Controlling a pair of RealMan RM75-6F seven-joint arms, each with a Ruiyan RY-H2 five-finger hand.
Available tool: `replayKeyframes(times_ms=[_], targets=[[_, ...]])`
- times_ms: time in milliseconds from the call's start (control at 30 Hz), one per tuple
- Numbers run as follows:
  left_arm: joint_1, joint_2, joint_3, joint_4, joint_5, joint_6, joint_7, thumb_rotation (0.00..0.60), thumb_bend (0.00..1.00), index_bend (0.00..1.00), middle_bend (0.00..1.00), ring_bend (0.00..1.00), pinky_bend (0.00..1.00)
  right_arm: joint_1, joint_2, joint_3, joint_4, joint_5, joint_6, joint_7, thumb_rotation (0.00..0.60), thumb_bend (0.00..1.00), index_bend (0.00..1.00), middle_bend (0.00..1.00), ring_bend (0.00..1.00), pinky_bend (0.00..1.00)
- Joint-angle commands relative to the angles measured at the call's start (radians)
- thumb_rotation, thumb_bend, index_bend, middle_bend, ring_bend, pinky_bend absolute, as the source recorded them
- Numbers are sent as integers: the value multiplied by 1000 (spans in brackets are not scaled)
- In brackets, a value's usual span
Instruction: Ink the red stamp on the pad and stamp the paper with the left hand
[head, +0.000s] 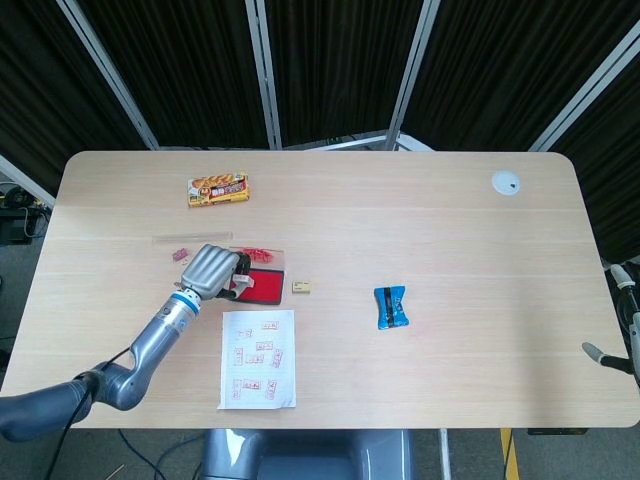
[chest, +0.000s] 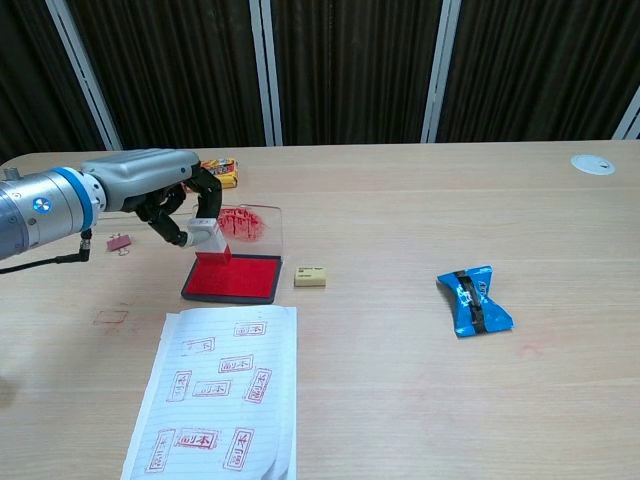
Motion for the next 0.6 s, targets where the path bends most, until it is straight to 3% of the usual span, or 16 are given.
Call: replayKeyframes(times_ms=[33,600], targets=[[-18,-23,0,32,-17,-18,1,600,464,623,516,787,884,-1,-1,1,5,7,-3,0,600,0,0,0,0,0],[-45,-76,26,132,-27,-34,-27,600,464,626,518,788,884,5,-5,7,27,37,-27,12,600,0,0,0,0,0]])
